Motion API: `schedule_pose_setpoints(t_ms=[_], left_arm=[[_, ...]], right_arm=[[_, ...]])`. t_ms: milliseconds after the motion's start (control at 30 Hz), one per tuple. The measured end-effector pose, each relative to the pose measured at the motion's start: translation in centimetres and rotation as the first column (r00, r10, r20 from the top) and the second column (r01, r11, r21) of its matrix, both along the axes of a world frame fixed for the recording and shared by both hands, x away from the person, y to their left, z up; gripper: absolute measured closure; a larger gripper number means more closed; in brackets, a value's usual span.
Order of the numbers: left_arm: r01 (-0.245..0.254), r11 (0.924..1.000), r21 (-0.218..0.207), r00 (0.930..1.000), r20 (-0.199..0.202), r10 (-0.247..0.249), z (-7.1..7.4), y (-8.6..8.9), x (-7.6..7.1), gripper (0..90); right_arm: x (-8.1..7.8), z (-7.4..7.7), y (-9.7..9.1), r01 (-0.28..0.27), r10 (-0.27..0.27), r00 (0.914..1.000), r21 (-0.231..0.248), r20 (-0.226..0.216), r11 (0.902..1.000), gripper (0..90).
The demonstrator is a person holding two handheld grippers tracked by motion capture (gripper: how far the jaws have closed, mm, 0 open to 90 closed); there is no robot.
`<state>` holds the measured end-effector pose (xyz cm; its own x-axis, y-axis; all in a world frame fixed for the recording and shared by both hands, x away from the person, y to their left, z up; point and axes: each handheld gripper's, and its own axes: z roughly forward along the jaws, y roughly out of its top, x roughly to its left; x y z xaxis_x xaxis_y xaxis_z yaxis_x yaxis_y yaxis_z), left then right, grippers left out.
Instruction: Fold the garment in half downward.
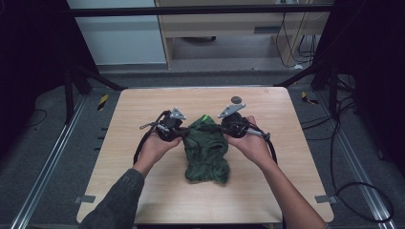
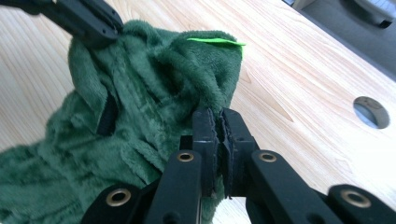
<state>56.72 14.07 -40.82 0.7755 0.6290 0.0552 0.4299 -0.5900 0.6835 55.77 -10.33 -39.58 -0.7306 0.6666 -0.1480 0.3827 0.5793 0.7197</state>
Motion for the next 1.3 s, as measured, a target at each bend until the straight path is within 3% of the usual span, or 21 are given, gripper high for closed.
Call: schedule_pose_setpoints(t_ms=[300, 900, 1300], left_arm=[[0.013, 0.9999, 0.008, 0.9999, 0.006, -0.013, -0.5, 0.1, -0.8, 81.8], [0.025, 0.9997, 0.009, 0.9996, 0.016, -0.025, -1.7, 0.1, -2.0, 80.5], [0.055, 0.9982, 0.025, 0.9977, 0.038, -0.056, -2.4, -0.1, -3.9, 80.9]], right_arm=[[-1.2, -0.1, 0.1, -0.018, 0.018, 0.9996, 0.011, 0.021, 0.9998, 85.1], [-2.8, -1.7, 0.0, -0.037, 0.037, 0.9993, 0.015, 0.01, 0.9992, 84.2], [-4.5, -2.8, -0.7, -0.045, 0.045, 0.999, 0.03, 0.007, 0.9985, 83.2]])
